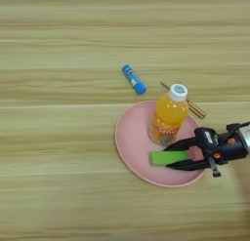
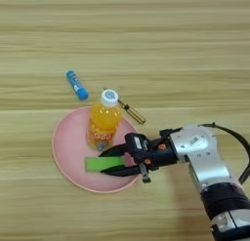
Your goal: Move the objects on the table
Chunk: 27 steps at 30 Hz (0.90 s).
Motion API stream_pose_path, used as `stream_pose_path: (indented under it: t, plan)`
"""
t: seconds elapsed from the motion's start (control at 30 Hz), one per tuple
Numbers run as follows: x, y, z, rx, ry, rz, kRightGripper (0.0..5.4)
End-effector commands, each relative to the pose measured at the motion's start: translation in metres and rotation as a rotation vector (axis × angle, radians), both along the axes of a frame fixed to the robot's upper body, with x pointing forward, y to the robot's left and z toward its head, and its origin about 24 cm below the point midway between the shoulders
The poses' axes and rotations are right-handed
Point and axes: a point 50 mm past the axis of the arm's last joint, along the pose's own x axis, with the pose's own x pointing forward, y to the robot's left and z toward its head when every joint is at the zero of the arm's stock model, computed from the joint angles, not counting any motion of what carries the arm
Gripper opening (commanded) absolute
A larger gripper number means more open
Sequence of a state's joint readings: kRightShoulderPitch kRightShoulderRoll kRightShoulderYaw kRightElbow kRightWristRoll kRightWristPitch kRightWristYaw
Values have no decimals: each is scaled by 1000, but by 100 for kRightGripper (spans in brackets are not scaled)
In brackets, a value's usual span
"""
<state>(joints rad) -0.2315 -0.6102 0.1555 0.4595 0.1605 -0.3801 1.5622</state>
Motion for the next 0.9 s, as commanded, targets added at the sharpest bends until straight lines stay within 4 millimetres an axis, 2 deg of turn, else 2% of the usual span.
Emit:
stream_pose_path:
  t: [0.03, 0.3, 0.9]
  plan:
    - [15, -2, 22, -14, -102, -12, 213]
    - [15, -1, 26, 18, -105, -11, 298]
    - [16, -3, 56, 142, -133, -7, 488]
